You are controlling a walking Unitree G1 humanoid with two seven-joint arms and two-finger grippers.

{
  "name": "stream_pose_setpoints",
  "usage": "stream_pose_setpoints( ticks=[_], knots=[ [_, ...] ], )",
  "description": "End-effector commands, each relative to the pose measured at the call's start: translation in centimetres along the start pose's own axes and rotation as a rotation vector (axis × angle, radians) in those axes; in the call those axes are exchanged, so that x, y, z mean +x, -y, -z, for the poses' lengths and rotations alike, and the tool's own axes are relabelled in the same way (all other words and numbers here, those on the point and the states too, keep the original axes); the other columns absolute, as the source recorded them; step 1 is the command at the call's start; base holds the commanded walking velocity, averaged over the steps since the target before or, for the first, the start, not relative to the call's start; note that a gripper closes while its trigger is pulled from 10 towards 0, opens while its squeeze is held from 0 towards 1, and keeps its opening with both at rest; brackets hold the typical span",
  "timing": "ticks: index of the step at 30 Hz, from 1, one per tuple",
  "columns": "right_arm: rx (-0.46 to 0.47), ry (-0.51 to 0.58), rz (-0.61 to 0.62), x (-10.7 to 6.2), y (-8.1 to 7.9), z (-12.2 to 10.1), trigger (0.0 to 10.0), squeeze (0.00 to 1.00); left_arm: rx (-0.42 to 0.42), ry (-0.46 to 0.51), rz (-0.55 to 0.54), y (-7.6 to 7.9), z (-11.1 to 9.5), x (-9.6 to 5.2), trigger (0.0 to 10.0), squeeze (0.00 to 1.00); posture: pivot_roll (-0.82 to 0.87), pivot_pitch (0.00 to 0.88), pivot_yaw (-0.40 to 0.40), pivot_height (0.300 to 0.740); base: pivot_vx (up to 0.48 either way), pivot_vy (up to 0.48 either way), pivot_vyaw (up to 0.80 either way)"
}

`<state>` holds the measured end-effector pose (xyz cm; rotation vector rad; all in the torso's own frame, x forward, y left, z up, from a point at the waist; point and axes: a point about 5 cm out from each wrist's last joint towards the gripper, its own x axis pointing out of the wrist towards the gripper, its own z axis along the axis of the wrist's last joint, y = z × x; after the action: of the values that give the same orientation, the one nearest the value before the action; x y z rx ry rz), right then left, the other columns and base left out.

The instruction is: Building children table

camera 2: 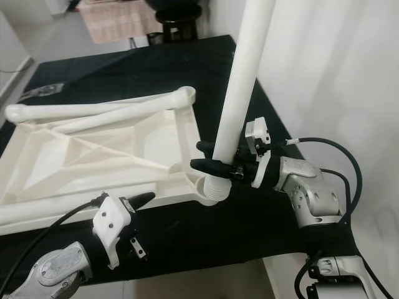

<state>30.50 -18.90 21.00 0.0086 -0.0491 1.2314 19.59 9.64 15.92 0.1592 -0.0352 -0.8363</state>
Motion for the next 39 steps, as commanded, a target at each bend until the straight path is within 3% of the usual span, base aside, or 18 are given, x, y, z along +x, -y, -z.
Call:
stream_pose_setpoints(
  ticks=[1, 8, 14, 19, 27, 31, 39],
  knots=[
    [-0.046, 0.014, -0.036, 0.7, -0.3, -0.5, 10.0, 0.0, 0.013, -0.025, 0.0, 0.1, 0.5, -0.2, 10.0, 0.0, -0.04, 0.129, 0.086, 0.74, 0.0, 0.0, 0.0],
    [-0.091, 0.001, -0.012, 1.3, 0.0, -0.4, 10.0, 0.0, 0.041, -0.058, 0.015, 0.5, 0.7, -0.5, 10.0, 0.0, -0.04, 0.114, 0.09, 0.74, 0.0, 0.0, 0.0],
    [-0.131, -0.04, 0.014, 1.6, 0.3, 0.2, 10.0, 0.0, 0.006, -0.1, 0.017, 1.2, 1.0, -1.3, 10.0, 0.0, -0.04, 0.112, 0.096, 0.74, 0.0, 0.0, 0.0],
    [-0.177, -0.092, 0.076, 1.7, 1.4, 0.8, 10.0, 0.0, -0.042, -0.119, -0.007, 1.4, 1.5, -1.8, 10.0, 0.0, -0.02, 0.118, 0.095, 0.74, 0.0, 0.0, 0.0],
    [-0.129, -0.092, 0.022, 1.2, 1.2, 1.3, 10.0, 0.0, -0.034, -0.113, 0.002, 1.4, 1.3, -2.0, 10.0, 0.0, 0.0, 0.147, 0.101, 0.74, 0.0, 0.0, 0.0],
    [-0.085, -0.108, -0.075, 0.4, 0.0, 1.7, 10.0, 0.0, -0.051, -0.111, 0.014, 1.6, 1.0, -2.5, 10.0, 0.0, 0.0, 0.172, 0.116, 0.74, 0.0, 0.0, 0.0],
    [-0.097, -0.132, -0.092, 0.3, 0.0, 2.1, 10.0, 0.0, -0.073, -0.109, 0.032, 1.7, 0.8, -2.8, 10.0, 0.0, 0.01, 0.19, 0.128, 0.74, 0.0, 0.0, 0.0]
  ],
)
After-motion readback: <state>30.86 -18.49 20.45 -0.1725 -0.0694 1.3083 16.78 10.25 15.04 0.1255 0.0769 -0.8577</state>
